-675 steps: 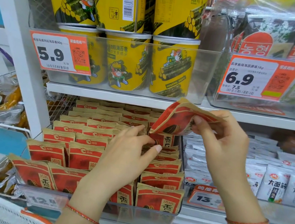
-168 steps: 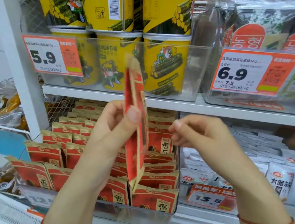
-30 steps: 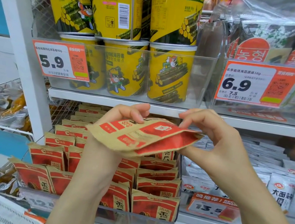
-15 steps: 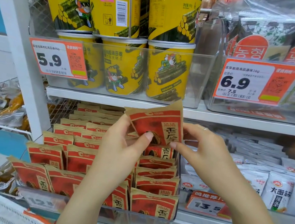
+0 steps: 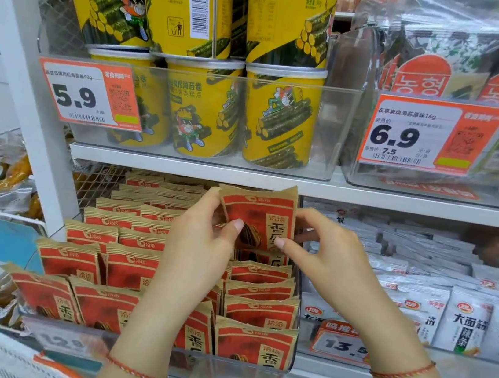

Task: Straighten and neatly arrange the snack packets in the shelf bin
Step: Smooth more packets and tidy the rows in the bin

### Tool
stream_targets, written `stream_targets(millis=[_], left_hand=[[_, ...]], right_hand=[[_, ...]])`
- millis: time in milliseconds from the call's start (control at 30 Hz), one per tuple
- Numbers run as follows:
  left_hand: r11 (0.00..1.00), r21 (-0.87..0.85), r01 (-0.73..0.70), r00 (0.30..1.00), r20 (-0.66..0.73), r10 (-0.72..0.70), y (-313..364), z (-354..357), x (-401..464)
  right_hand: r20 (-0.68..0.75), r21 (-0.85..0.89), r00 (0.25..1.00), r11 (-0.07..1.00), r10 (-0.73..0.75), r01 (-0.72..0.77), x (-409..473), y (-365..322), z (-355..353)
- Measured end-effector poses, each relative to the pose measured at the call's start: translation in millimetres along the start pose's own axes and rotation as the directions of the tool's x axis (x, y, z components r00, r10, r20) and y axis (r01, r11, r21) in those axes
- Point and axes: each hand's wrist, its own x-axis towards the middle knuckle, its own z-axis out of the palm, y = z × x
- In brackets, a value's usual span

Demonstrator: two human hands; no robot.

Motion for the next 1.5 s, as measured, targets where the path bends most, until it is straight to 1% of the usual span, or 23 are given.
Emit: stream_targets(millis=[233,300,367,433,500,633,767,833,933,1033,1133,1267,1367,1433,1500], left_hand=[[0.989,0.145,0.023,1.000,0.010,-0.025,-2,5,3],[0.950,0.312,0.014,0.999,0.027,-0.024,-1,7,3],[0.872,0.490,0.009,0.996,0.074,-0.052,0,10,2],[0.826,0.564,0.015,0.991,0.100,-0.086,3,12,0],[0.809,0.588,0.005,0.993,0.092,-0.073,6,10,-4],[0.823,0.567,-0.044,0.995,0.101,-0.016,11,-2,-7],[0.791,0.603,-0.105,0.978,0.208,-0.030,12,-12,-10],[0.774,0.623,-0.113,0.974,0.223,-0.037,11,-13,-10],[0.760,0.641,-0.104,0.975,0.217,-0.050,9,-11,-10],[0.771,0.633,-0.065,0.977,0.196,-0.079,7,-9,-10],[0.778,0.625,-0.068,0.986,0.160,-0.042,5,-4,-9],[0.821,0.560,-0.111,0.994,0.079,0.081,5,1,-11],[0.885,0.443,-0.144,0.979,-0.067,0.192,6,0,-10],[0.927,0.344,-0.152,0.959,-0.174,0.222,6,-2,-10],[0.947,0.251,-0.202,0.933,-0.244,0.264,9,-4,-10]], right_hand=[[-0.030,-0.045,1.000,0.999,-0.005,0.003,-1,1,0],[-0.029,-0.090,1.000,0.996,0.011,-0.013,0,2,1],[-0.033,-0.144,0.998,0.988,0.045,-0.049,1,4,1],[-0.041,-0.156,0.996,0.984,0.075,-0.081,2,6,2],[-0.040,-0.160,0.995,0.983,0.087,-0.092,2,6,3],[-0.067,-0.148,0.995,0.986,0.071,-0.080,0,3,2],[-0.084,-0.116,0.996,0.993,0.025,-0.034,-3,-4,-11],[-0.016,-0.085,1.000,0.996,0.020,-0.021,-5,-9,-19],[0.137,-0.087,0.989,0.995,0.059,-0.047,-7,-11,-24],[0.206,-0.105,0.975,0.993,0.082,-0.062,-7,-7,-21],[0.211,-0.046,0.975,0.997,0.067,-0.059,-7,-3,-20],[0.177,0.032,0.983,0.998,0.045,-0.052,-7,-1,-25],[0.139,0.067,0.990,0.997,0.035,-0.044,-7,1,-29],[0.133,0.093,0.991,0.995,0.023,-0.035,-8,1,-30],[0.154,0.129,0.988,0.991,0.011,-0.031,-9,-1,-30]])
